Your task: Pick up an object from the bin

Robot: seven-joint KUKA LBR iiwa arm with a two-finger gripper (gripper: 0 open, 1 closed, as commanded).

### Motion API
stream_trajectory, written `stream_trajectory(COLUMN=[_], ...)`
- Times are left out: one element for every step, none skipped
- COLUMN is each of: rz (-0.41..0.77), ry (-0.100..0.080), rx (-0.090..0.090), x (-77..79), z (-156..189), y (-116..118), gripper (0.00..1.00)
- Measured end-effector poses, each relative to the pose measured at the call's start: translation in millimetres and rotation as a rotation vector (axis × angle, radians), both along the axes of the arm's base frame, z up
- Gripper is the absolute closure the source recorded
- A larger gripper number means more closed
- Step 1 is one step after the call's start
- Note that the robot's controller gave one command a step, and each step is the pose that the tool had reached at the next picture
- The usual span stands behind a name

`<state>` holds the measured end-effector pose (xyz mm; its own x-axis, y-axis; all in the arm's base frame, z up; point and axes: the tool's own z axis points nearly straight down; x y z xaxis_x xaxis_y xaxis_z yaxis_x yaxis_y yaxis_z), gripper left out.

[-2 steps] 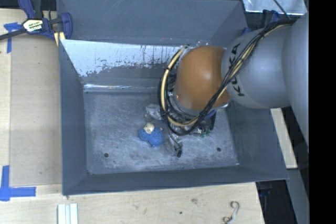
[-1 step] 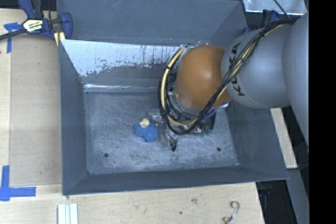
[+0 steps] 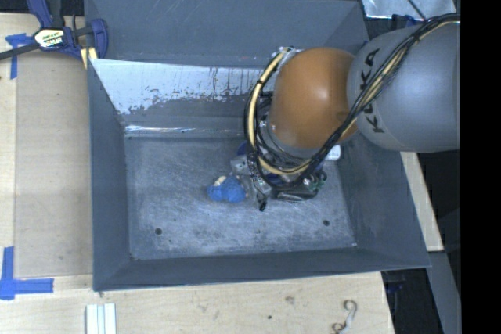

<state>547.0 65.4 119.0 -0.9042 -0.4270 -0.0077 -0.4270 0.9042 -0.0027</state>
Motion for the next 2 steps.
stream_trajectory(rz=[-0.004, -0.009], ry=[0.001, -0.001], rx=[0.000, 0.000], x=[1.7, 3.7], z=[29.1, 78.8], y=[-0.2, -0.4], gripper=[1.00, 1.00])
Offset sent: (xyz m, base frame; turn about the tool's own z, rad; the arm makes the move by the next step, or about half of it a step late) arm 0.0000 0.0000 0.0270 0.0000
